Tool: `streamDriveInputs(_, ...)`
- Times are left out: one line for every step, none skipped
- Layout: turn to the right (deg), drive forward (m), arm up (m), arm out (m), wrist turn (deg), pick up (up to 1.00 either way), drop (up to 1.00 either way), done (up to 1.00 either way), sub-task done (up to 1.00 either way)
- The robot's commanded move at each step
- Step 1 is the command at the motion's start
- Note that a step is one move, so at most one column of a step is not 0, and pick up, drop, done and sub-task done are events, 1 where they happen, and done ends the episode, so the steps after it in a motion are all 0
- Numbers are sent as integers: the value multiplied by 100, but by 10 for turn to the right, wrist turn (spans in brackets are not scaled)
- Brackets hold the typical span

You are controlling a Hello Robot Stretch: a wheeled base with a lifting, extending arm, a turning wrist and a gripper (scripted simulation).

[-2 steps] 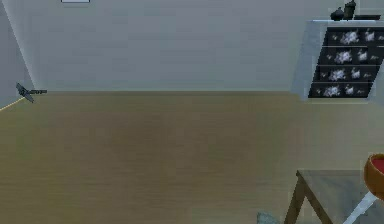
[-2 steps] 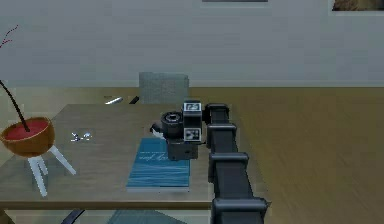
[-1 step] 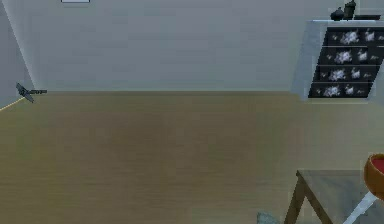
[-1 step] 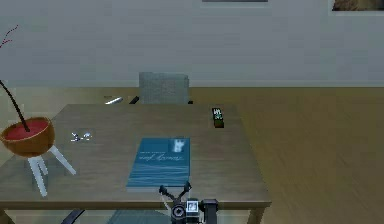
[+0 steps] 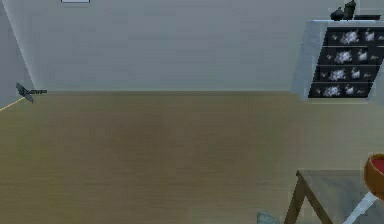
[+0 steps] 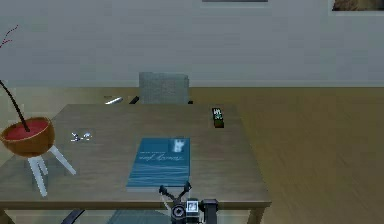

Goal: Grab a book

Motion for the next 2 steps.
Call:
streamDriveInputs(0, 0, 10, 0, 0, 0, 0, 0, 0)
streamDriveInputs(0, 0, 0, 0, 0, 0, 0, 100, 0)
